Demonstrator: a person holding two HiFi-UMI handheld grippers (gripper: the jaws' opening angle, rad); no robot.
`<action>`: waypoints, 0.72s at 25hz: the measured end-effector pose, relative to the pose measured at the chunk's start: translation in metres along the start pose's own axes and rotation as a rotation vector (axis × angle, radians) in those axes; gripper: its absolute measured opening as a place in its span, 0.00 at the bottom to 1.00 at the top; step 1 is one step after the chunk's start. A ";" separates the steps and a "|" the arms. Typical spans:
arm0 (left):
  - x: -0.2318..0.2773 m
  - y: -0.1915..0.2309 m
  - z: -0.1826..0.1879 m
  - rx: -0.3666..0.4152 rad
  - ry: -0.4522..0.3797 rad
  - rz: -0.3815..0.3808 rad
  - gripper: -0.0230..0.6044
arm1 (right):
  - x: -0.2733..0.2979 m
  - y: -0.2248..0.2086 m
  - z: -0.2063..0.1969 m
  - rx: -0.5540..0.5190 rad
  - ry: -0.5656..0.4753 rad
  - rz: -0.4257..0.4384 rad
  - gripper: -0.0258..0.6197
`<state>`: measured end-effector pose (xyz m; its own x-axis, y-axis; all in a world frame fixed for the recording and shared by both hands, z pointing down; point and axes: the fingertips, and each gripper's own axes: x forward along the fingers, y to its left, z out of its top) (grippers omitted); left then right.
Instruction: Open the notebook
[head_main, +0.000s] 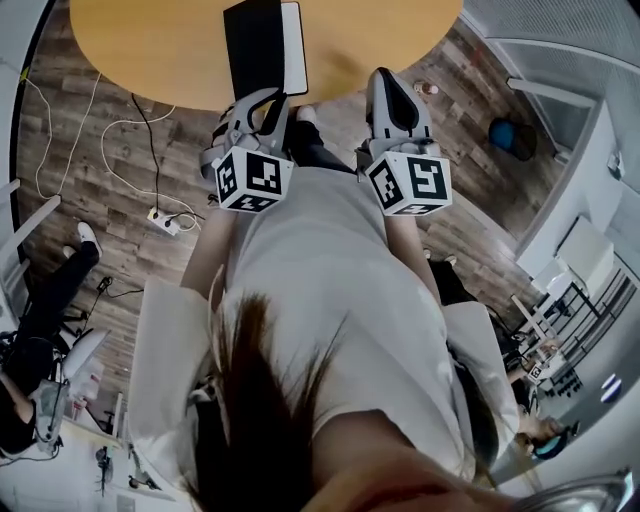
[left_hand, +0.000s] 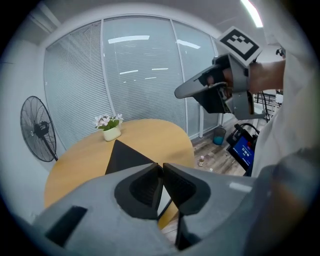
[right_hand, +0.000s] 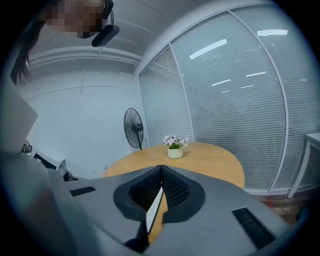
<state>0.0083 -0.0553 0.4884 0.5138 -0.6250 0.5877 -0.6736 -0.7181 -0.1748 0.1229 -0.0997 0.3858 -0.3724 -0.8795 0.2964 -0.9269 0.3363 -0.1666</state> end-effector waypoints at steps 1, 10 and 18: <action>-0.002 0.000 0.000 -0.003 -0.002 0.006 0.11 | 0.000 0.002 0.000 -0.002 0.002 0.004 0.04; -0.024 0.015 0.000 -0.023 -0.010 0.075 0.10 | 0.012 0.024 0.002 -0.023 0.009 0.058 0.04; -0.041 0.028 -0.004 -0.061 -0.022 0.134 0.10 | 0.019 0.040 0.011 -0.056 -0.002 0.119 0.04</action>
<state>-0.0342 -0.0483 0.4626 0.4287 -0.7209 0.5445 -0.7674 -0.6087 -0.2017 0.0793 -0.1061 0.3742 -0.4801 -0.8328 0.2757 -0.8772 0.4566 -0.1482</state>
